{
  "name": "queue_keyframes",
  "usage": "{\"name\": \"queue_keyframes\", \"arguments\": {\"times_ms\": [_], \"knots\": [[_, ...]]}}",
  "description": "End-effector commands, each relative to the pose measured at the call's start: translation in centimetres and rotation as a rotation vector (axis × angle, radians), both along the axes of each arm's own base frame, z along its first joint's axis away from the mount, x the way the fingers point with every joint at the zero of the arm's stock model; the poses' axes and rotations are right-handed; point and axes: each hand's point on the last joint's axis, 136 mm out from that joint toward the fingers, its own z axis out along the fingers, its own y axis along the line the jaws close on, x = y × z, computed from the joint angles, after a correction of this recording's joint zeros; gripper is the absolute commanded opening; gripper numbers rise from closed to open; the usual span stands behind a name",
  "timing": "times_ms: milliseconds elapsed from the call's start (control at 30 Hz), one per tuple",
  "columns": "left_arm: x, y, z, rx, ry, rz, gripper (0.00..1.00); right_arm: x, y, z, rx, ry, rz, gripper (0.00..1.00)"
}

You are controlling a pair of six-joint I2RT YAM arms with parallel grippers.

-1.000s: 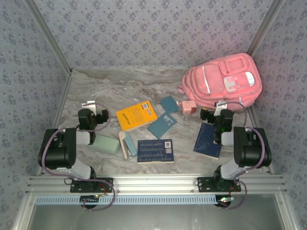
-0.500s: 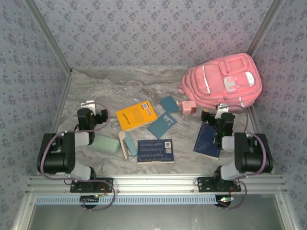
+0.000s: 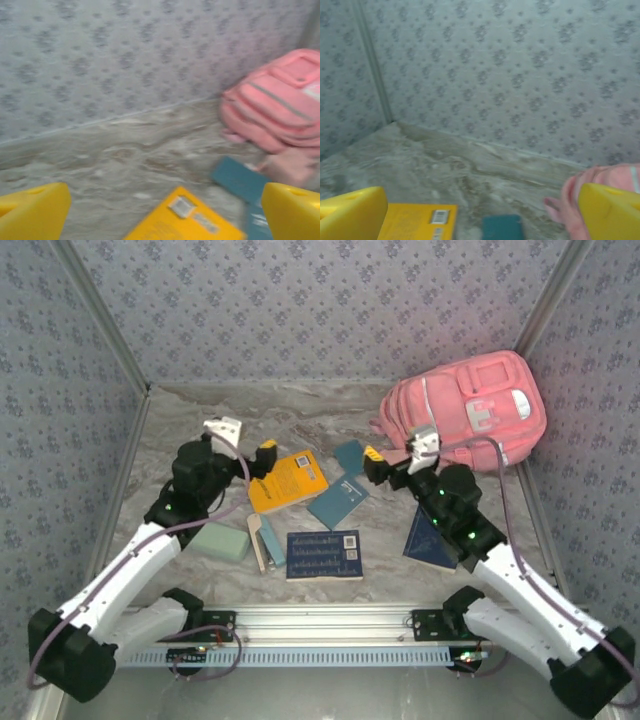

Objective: Pack books, pencil case, and school supplies into a backpack

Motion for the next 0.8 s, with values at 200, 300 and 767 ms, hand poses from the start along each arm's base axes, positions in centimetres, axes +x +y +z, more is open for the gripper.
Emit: {"name": "queue_keyframes", "arguments": {"times_ms": [200, 300, 767], "knots": [[-1.3, 4.9, -6.2, -0.104, 0.736, 0.27, 0.98, 3.9, -3.1, -3.1, -0.011, 0.448, -0.214, 1.0], [-0.6, 5.2, -6.6, -0.288, 0.776, 0.255, 0.98, 7.1, -5.4, -5.0, 0.038, 0.656, -0.304, 1.0], [-1.4, 8.0, -8.3, -0.253, 0.674, 0.342, 0.97, 20.3, -10.1, -17.6, -0.264, 0.984, -0.514, 0.78]]}}
